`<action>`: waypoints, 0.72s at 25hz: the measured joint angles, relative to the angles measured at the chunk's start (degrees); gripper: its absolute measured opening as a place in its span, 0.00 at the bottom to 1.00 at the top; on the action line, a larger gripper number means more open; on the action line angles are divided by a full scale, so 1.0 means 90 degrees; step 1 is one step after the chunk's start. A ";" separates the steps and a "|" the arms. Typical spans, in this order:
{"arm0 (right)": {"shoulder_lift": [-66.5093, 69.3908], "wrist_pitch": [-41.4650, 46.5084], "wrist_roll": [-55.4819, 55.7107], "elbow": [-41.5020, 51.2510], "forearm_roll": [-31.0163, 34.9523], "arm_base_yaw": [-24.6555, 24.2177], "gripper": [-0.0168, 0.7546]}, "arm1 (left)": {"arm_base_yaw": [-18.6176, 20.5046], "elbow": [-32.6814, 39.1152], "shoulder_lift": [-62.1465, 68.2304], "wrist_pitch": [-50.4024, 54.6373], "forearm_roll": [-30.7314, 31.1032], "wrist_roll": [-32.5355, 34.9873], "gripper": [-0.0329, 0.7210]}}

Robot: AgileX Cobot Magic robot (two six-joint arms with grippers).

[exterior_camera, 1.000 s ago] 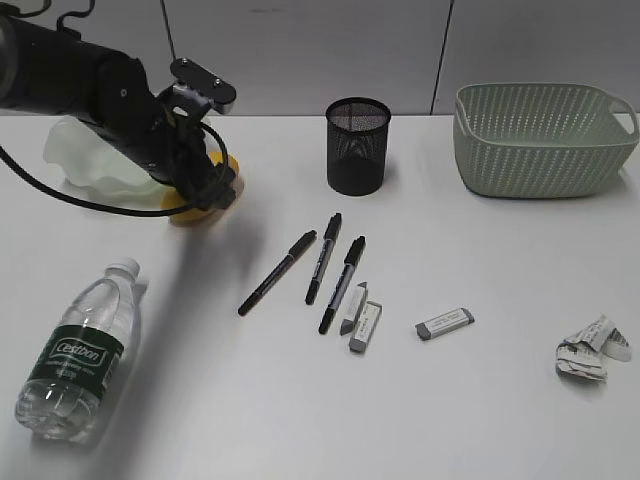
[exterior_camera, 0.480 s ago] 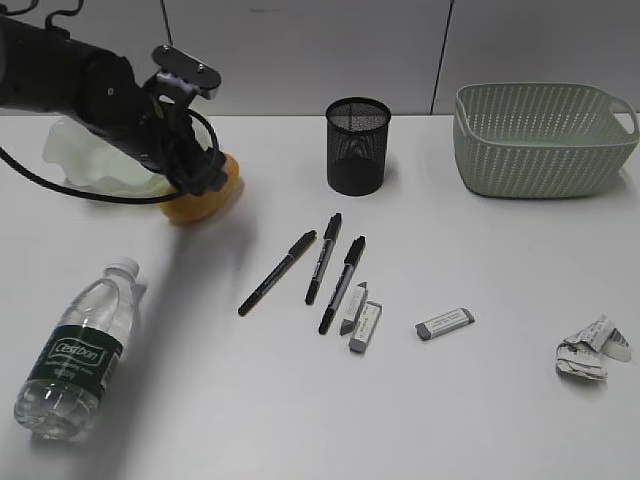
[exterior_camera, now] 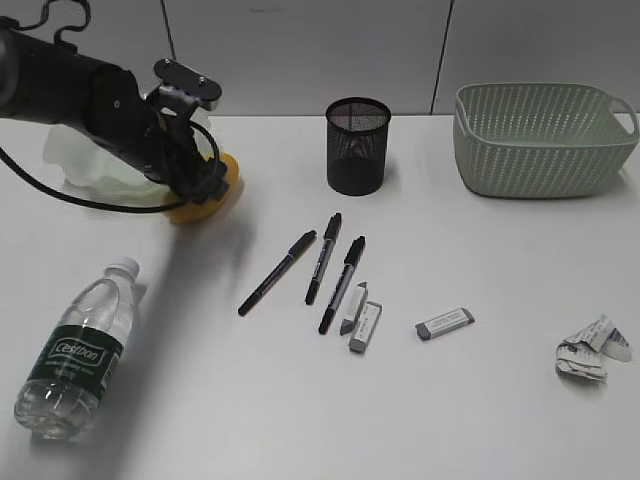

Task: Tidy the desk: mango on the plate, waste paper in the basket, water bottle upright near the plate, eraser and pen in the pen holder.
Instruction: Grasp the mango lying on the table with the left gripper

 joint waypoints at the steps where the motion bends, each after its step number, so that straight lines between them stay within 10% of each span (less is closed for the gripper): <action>1: 0.0000 0.0005 0.0000 0.0000 0.0000 0.0000 0.45 | 0.0000 0.0000 0.0056 -0.0006 -0.0014 0.0000 0.83; 18: 0.0000 0.0005 0.0000 0.0000 0.0000 0.0000 0.45 | 0.0012 -0.0006 0.0308 -0.0078 -0.0305 -0.0017 0.78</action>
